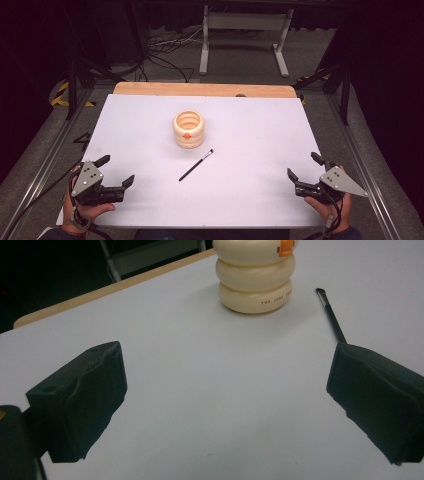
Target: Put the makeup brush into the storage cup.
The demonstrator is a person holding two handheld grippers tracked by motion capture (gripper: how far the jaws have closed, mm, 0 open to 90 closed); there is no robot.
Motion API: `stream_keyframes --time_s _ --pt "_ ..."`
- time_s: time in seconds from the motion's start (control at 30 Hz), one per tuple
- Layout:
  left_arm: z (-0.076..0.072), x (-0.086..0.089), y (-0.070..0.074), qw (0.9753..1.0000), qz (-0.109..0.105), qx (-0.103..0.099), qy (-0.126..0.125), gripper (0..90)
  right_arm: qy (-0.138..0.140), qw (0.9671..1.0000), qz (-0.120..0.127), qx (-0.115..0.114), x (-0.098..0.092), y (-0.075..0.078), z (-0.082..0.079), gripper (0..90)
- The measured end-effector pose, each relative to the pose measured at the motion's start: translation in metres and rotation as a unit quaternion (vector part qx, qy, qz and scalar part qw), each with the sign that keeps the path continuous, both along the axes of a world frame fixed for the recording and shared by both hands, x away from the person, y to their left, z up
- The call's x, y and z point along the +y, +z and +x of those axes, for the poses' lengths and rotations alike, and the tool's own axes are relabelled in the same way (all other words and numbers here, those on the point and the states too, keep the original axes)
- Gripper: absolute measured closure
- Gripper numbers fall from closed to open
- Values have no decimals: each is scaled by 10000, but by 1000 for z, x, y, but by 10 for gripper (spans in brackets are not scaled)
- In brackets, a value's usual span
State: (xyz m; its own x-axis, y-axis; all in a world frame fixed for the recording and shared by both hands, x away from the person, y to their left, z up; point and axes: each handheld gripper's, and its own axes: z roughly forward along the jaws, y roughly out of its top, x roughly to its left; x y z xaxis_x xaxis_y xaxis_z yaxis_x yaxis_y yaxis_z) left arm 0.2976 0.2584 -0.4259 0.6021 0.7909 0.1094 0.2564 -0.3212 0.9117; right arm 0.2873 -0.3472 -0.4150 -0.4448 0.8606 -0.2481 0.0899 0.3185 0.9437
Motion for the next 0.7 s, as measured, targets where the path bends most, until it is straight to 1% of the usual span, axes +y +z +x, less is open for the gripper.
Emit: stream_keyframes --time_s 0.07,0.13,0.23,0.3,0.4,0.47,0.5,0.53,0.57,0.6,0.67,0.7 --pt "0 -2 0 10000 45 1 3 40 -16 10000 -4 20 0 -1 0 100" --pt "-2 -4 0 10000 62 -41 -45 50 -21 10000 0 15 0 0 0 101" --pt "-2 -6 1 9999 45 10 -142 50 -44 10000 -34 -14 1 1 0 101" --pt "-2 -7 2 9997 56 27 -248 76 -52 10000 -65 6 2 0 1 103" --pt "-1 -11 4 9995 95 74 -307 75 -57 9999 -98 43 4 0 1 103" --pt "2 -16 7 9991 171 172 -360 76 -38 9999 -122 55 4 -1 1 104" --pt "4 -21 8 9984 290 248 -407 75 -35 9999 -140 64 5 -1 1 104" --pt "5 -25 9 9979 394 272 -440 70 -57 9998 -195 71 5 -2 1 110" --pt "6 -33 10 9971 499 238 -523 69 -126 9996 -245 45 5 -2 1 117" --pt "7 -37 11 9966 500 275 -599 70 -210 9994 -262 8 5 -1 1 119" --pt "10 -47 13 9953 575 334 -701 71 -212 9996 -195 9 3 -1 1 120" --pt "12 -53 14 9948 566 353 -773 72 -208 9996 -181 33 3 -1 1 119"
